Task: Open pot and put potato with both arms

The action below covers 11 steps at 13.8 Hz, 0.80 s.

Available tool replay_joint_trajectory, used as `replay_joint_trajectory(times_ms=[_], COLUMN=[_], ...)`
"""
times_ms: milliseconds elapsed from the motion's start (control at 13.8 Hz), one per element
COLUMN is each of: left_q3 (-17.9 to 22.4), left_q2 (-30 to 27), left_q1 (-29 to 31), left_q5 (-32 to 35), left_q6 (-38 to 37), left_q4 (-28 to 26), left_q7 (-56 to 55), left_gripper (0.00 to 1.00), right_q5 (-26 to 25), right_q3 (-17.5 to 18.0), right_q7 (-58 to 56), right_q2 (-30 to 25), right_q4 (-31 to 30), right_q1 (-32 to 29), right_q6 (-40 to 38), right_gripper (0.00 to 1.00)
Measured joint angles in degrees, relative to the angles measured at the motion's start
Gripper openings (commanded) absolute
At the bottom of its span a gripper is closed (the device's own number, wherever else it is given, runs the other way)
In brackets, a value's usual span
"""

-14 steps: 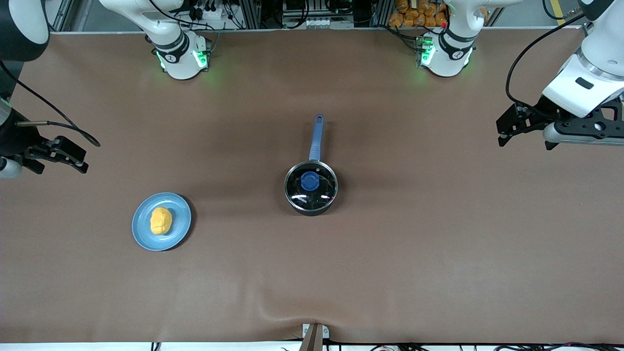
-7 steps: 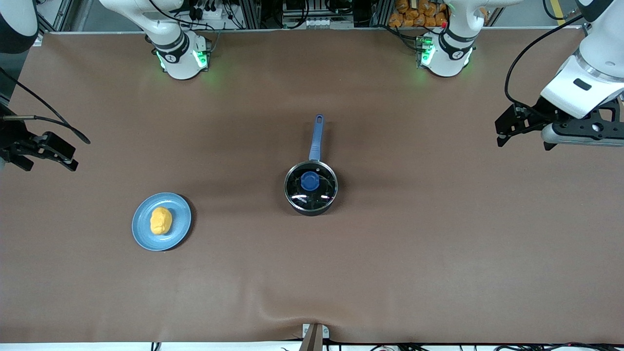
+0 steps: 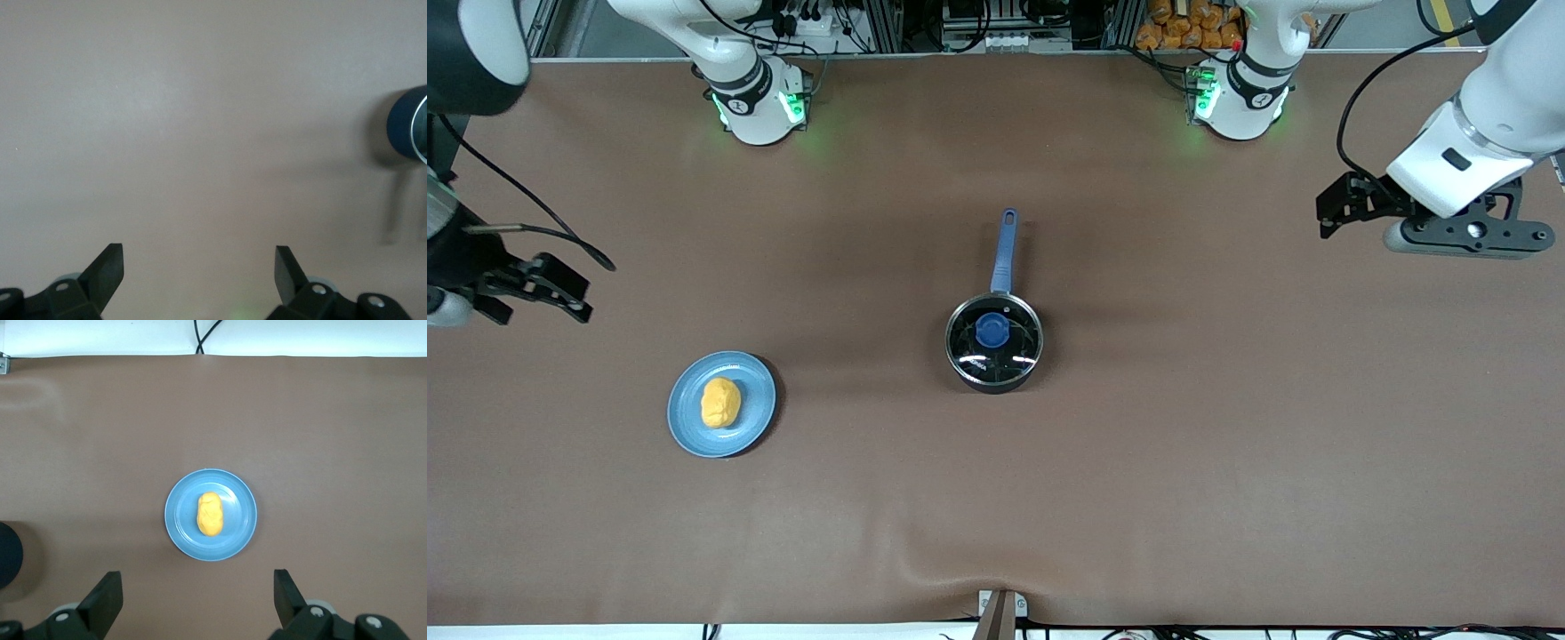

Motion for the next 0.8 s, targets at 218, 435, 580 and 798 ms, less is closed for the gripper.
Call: replay_joint_trajectory(times_ms=[218,435,580,798], left_q3=[-0.5,-0.5,-0.5,-0.7], left_q2=[0.0,0.0,0.0,0.0], left_q1=[0.0,0.0,0.0,-0.1], left_q5=[0.0,0.0,0.0,0.0], left_q6=[-0.4,-0.5,-0.5,-0.5], left_q4=[0.0,0.0,0.0,0.0], left_q7=[-0.1,-0.1,-0.1,-0.1], left_gripper=[1.0,1.0,1.0,1.0], right_q5=[0.0,0.0,0.0,0.0], right_q3=[0.0,0.0,0.0,0.0], right_q7=[0.0,0.0,0.0,0.0], right_q2=[1.2,4.2,6.1,8.2], right_q4=[-1.3,-1.6,-1.9,-2.1], right_q1=[0.3,0.3,0.3,0.5], right_q6=[1.6,3.2,3.7,4.5], right_gripper=[1.0,1.0,1.0,1.0])
